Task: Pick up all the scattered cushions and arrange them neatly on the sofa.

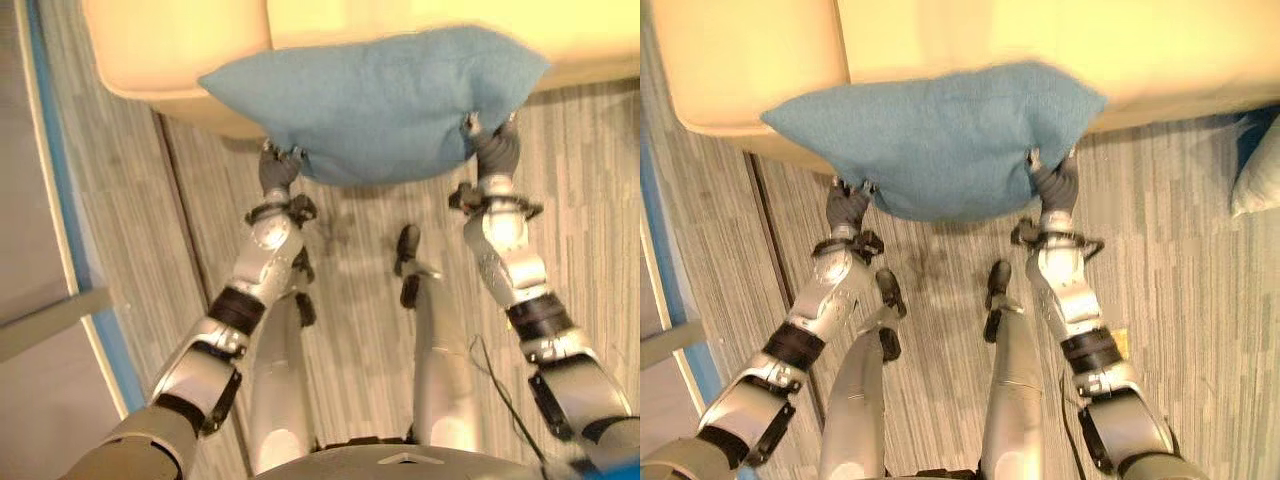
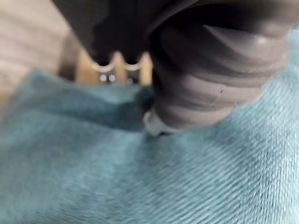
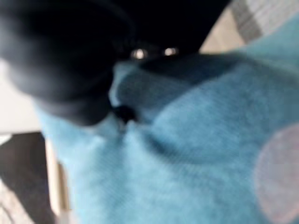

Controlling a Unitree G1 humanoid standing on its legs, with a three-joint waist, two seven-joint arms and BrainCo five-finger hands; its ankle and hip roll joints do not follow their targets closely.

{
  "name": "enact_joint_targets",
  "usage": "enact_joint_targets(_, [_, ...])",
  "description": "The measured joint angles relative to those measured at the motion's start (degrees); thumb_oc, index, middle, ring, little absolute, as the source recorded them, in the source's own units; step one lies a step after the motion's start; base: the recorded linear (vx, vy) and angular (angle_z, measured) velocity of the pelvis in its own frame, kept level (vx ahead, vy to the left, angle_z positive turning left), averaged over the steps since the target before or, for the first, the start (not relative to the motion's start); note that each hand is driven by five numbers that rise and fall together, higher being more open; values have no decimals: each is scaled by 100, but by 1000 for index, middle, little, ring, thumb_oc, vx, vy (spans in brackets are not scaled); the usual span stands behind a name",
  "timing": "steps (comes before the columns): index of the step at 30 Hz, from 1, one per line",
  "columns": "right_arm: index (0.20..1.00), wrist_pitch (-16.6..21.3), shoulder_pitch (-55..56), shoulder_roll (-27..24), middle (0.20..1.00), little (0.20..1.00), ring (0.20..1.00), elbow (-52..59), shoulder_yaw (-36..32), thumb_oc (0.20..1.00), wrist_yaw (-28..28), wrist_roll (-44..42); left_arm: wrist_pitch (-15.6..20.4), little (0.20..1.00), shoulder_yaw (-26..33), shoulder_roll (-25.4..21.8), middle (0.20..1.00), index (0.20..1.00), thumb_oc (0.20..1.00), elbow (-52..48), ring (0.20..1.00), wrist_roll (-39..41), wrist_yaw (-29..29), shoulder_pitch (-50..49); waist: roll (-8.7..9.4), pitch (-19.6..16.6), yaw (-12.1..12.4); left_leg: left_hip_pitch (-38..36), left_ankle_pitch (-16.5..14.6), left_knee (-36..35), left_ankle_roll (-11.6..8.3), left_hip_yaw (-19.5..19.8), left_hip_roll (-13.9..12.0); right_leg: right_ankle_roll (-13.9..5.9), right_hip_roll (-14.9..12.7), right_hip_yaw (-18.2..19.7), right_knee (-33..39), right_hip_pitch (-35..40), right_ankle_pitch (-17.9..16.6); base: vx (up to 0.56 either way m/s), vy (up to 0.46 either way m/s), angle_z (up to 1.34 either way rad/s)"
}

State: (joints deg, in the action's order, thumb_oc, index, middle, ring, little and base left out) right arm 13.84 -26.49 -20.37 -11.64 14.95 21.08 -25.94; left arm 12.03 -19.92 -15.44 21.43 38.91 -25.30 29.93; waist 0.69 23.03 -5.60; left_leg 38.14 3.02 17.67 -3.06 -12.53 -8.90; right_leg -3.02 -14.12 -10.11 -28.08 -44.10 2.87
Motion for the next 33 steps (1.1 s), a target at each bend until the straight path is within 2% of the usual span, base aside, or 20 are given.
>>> enact_joint_targets(1, [200, 2, 343, 20, 200, 200, 200, 4, 26, 200, -66, 42, 20, 200, -50, 39, 200, 200, 200, 0, 200, -20, 52, -251, 18, -301, 22, -174, -37, -115, -45, -30, -1, -35, 3, 3, 62, 140, 54, 74, 111, -8])
enact_joint_targets(2, [200, -6, 459, 0, 200, 200, 200, 21, 27, 200, -112, 56, 44, 200, -69, 15, 200, 200, 200, -7, 200, -31, 108, -341, 37, -384, 38, -351, -20, -182, -13, -98, 5, -43, -11, -1, 144, 286, 40, 119, 164, -18])
enact_joint_targets(6, [200, -110, 1008, 128, 200, 200, 200, 18, -26, 200, -276, 124, -24, 200, -162, 68, 200, 200, 200, 5, 200, -203, 277, -861, 72, -389, 2, -1606, -1, -712, -28, -320, 58, -163, 114, 48, 736, 1457, -105, 169, 147, -24])
enact_joint_targets(7, [200, -110, 1383, 151, 200, 200, 200, 49, -24, 200, -329, 154, -27, 200, -236, 131, 200, 200, 200, 5, 200, -246, 324, -1177, 73, -485, -26, -2262, -26, -988, -47, -456, 99, -251, 144, 76, 1106, 2092, -173, 212, 231, -37])
enact_joint_targets(8, [200, -110, 1582, 149, 200, 200, 200, 69, -37, 200, -355, 162, -33, 200, -262, 114, 200, 200, 200, 5, 200, -248, 394, -1317, 72, -645, -56, -2465, -74, -1111, -75, -515, 128, -302, 145, 102, 1268, 2286, -204, 157, 170, -36])
enact_joint_targets(11, [200, -115, 1935, 158, 200, 200, 200, 79, -132, 200, -490, 222, -40, 200, -318, 60, 200, 200, 200, 1, 200, -257, 596, -1527, 184, -1009, -135, -2988, -75, -1462, -11, -773, 284, -446, 92, 254, 1593, 2655, -439, 94, 119, -35])
enact_joint_targets(14, [200, -174, 1952, 257, 200, 200, 200, 83, -147, 200, -523, 275, -58, 200, -297, -24, 200, 200, 200, 3, 200, -256, 654, -1552, 262, -1077, -147, -3315, -121, -1599, 46, -1124, 360, -586, 83, 318, 1601, 2648, -766, 102, 133, -59])
enact_joint_targets(16, [200, -238, 1971, 304, 200, 200, 200, 84, -118, 200, -525, 362, -63, 200, -261, -56, 200, 200, 200, 2, 200, -259, 655, -1627, 251, -1088, -124, -3612, -179, -1717, 52, -1376, 380, -652, 86, 212, 1555, 2689, -933, 101, 24, -67])
enact_joint_targets(17, [200, -239, 1972, 350, 200, 200, 200, 90, -123, 200, -527, 371, -62, 200, -218, -70, 200, 200, 200, 1, 200, -308, 658, -1630, 246, -1092, -116, -3747, -240, -1785, 35, -1513, 338, -626, 65, -108, 1627, 2725, -1089, 133, -25, -50])
enact_joint_targets(20, [200, -240, 2054, 320, 200, 200, 200, 99, -172, 200, -579, 382, -63, 200, -194, -53, 200, 200, 200, -6, 200, -466, 675, -1696, 235, -1129, -169, -3915, -256, -1972, 33, -1532, 363, -749, 24, -723, 1596, 2763, -855, 165, -109, -17])
enact_joint_targets(21, [200, -266, 2106, 312, 200, 200, 200, 102, -204, 200, -650, 390, -64, 200, -160, -67, 200, 200, 200, -31, 200, -467, 713, -1811, 207, -1207, -130, -3919, -259, -1974, -17, -1531, 323, -585, 62, -913, 1566, 2795, -551, 163, -181, -1])
enact_joint_targets(22, [200, -278, 2104, 297, 200, 200, 200, 103, -204, 200, -664, 390, -75, 200, -159, -58, 200, 200, 200, -33, 200, -468, 738, -1843, 170, -1223, -120, -3926, -250, -1979, -34, -1532, 295, -472, 26, -1012, 1574, 2851, -500, 169, -229, 14])
enact_joint_targets(23, [200, -285, 2167, 159, 200, 200, 200, 109, -207, 200, -703, 397, -152, 200, -216, 37, 200, 200, 200, -35, 200, -469, 752, -1922, 17, -1290, -140, -3900, -190, -1955, -143, -1414, 188, -371, 213, -1001, 1659, 2945, -470, 107, -182, 29])
enact_joint_targets(25, [200, -306, 2262, -12, 200, 200, 200, 106, -218, 200, -738, 427, -177, 200, -243, 142, 200, 200, 200, -36, 200, -468, 783, -2040, -125, -1347, -108, -3924, -95, -1908, -172, -1307, 69, -173, 404, -1016, 1742, 3093, -402, 121, -248, 25])
enact_joint_targets(26, [200, -340, 2271, -34, 200, 200, 200, 103, -213, 200, -763, 430, -183, 200, -199, 157, 200, 200, 200, -36, 200, -464, 813, -2098, -109, -1345, -81, -3831, -91, -1548, -314, -1171, -91, 10, 473, -1120, 1685, 3132, -265, 87, -199, 7])
enact_joint_targets(28, [200, -366, 2310, 77, 200, 200, 200, 105, -207, 200, -818, 428, -187, 200, -140, 126, 200, 200, 200, -35, 200, -461, 872, -2193, 60, -1387, -33, -3428, 29, -616, -423, -1045, -315, 237, 492, -1112, 1637, 3214, -126, 176, -240, 3])
enact_joint_targets(29, [200, -366, 2331, 140, 200, 200, 200, 105, -188, 200, -819, 424, -187, 200, -146, 142, 200, 200, 200, -44, 200, -461, 898, -2238, 86, -1376, 53, -3269, 225, -86, -482, -660, -446, 317, 642, -1038, 1746, 3417, 5, 177, -168, -10])
enact_joint_targets(30, [200, -369, 2355, 149, 200, 200, 200, 106, -209, 200, -812, 420, -184, 200, -148, 161, 200, 200, 200, -46, 200, -462, 903, -2264, 171, -1347, 102, -2981, 45, 416, -540, -339, -456, 398, 719, -1000, 1910, 3536, -23, 169, -70, -30])
enact_joint_targets(31, [200, -368, 2366, 140, 200, 200, 200, 115, -216, 200, -810, 416, -183, 200, -129, 178, 200, 200, 200, -48, 200, -459, 903, -2287, 179, -1359, 188, -2913, -199, 270, -586, -181, -283, 306, 753, -929, 2109, 3660, -104, 217, -12, -45])
enact_joint_targets(33, [200, -366, 2356, 78, 200, 200, 200, 130, -236, 200, -811, 414, -189, 200, -147, 213, 200, 200, 200, -48, 200, -461, 908, -2310, 209, -1369, 200, -2727, -212, -394, -544, -316, -5, 282, 889, -854, 2324, 3788, -78, 216, -3, -29])
